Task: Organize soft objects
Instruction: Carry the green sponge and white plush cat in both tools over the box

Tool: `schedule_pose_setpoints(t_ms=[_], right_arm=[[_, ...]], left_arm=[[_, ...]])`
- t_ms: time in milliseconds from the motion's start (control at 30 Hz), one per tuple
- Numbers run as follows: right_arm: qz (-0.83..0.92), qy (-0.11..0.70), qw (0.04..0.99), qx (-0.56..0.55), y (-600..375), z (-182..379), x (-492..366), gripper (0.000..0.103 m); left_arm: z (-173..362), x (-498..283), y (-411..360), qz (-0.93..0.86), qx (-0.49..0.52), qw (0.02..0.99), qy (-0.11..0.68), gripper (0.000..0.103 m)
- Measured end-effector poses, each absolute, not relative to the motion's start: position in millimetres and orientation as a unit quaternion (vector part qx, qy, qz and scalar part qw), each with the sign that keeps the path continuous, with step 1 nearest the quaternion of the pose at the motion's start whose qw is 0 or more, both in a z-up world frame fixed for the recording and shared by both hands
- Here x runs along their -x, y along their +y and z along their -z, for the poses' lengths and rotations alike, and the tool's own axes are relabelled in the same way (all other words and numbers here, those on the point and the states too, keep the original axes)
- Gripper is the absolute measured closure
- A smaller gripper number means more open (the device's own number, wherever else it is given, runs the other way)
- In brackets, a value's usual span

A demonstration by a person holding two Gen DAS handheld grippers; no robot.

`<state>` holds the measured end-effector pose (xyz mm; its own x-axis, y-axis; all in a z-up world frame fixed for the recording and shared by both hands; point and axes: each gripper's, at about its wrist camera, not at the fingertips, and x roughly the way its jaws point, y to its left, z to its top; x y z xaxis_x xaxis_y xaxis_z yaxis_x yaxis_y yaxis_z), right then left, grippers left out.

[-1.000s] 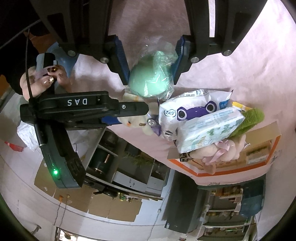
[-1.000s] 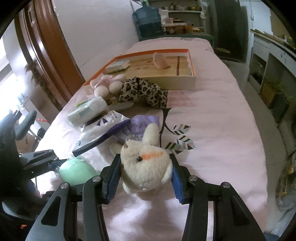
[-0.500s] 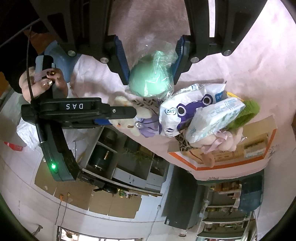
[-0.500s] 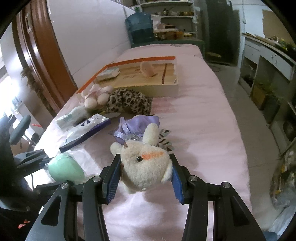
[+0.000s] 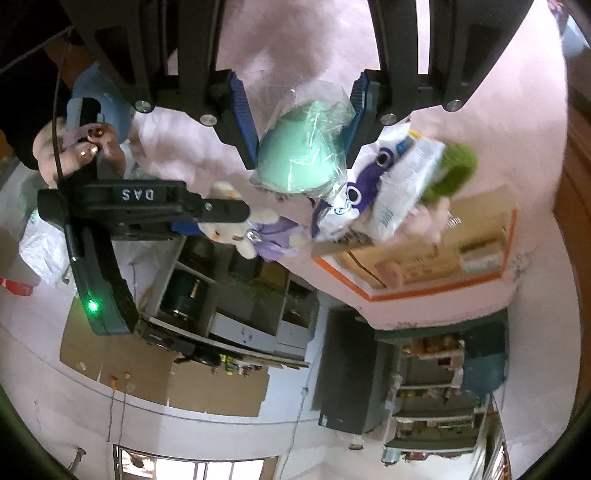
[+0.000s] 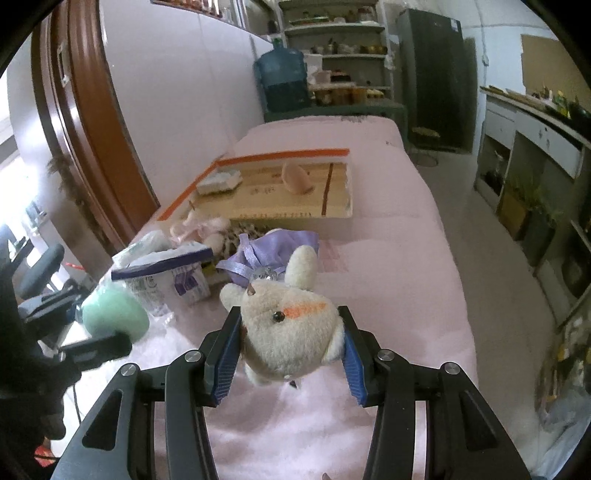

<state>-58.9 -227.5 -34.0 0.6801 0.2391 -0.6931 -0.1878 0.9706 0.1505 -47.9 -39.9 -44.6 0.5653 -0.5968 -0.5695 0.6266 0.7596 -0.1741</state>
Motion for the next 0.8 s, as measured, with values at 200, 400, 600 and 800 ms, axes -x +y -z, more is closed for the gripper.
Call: schedule_pose_setpoints(t_ms=[200, 400, 600, 800], right_arm=[[-0.127, 0.362, 0.923, -0.024, -220.5, 17.0, 51.9, 0.053], [-0.136, 0.343, 0.929, -0.014, -211.9, -1.1, 40.7, 0.053], [-0.141, 0.328, 0.934, -0.007, -206.3, -14.0, 31.4, 0.053], [-0.148, 0.317, 0.937, -0.008, -199.0, -24.3, 15.9, 0.053]], left_arm=[[21.0, 37.7, -33.5, 0.326, -0.030, 0.900, 0.289, 0.059], [-2.9, 29.2, -26.1, 0.312, -0.032, 0.912, 0.264, 0.059], [-23.6, 17.7, -17.2, 0.296, -0.033, 0.923, 0.242, 0.059], [-32.1, -1.5, -7.8, 0.266, -0.021, 0.934, 0.239, 0.059]])
